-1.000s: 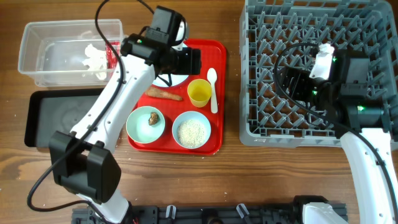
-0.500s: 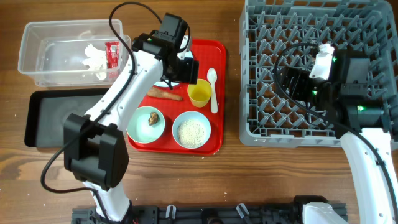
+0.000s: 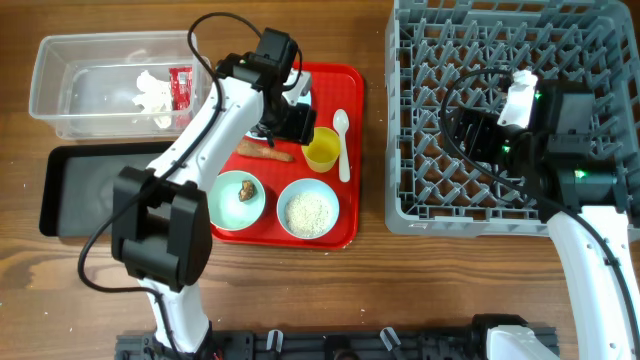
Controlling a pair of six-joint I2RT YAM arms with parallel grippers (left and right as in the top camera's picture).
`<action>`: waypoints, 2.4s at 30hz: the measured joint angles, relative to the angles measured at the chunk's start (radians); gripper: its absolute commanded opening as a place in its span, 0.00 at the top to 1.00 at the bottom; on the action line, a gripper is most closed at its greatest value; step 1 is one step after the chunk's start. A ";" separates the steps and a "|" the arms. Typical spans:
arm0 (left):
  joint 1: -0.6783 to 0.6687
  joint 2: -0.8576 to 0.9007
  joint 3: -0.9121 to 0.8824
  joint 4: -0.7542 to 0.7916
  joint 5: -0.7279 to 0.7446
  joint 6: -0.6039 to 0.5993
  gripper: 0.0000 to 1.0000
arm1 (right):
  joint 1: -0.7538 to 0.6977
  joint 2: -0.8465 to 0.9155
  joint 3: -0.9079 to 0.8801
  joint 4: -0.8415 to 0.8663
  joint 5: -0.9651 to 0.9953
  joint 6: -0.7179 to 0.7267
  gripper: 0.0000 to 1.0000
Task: Sort waste into correct bins and load items into the dishwasher rack
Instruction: 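Grasp the yellow cup on the red tray with the left gripper, then lift the yellow cup and hand it to the right gripper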
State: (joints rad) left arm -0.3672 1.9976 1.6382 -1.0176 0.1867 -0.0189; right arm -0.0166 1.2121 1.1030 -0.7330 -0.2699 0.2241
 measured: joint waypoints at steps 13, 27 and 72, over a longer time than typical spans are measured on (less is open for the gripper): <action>0.000 0.053 0.000 0.035 0.006 0.007 0.43 | 0.000 0.000 0.000 -0.002 0.000 0.000 0.00; -0.006 0.092 0.000 0.057 0.014 0.007 0.96 | 0.000 0.000 0.000 -0.003 0.000 0.000 0.00; 0.200 0.015 0.057 0.185 1.345 -0.017 0.96 | 0.163 0.266 0.003 0.795 -0.936 0.109 0.01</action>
State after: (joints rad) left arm -0.1677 2.0129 1.6955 -0.8322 1.5314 -0.0357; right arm 0.1459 1.4776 1.1061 0.0616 -1.2057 0.3336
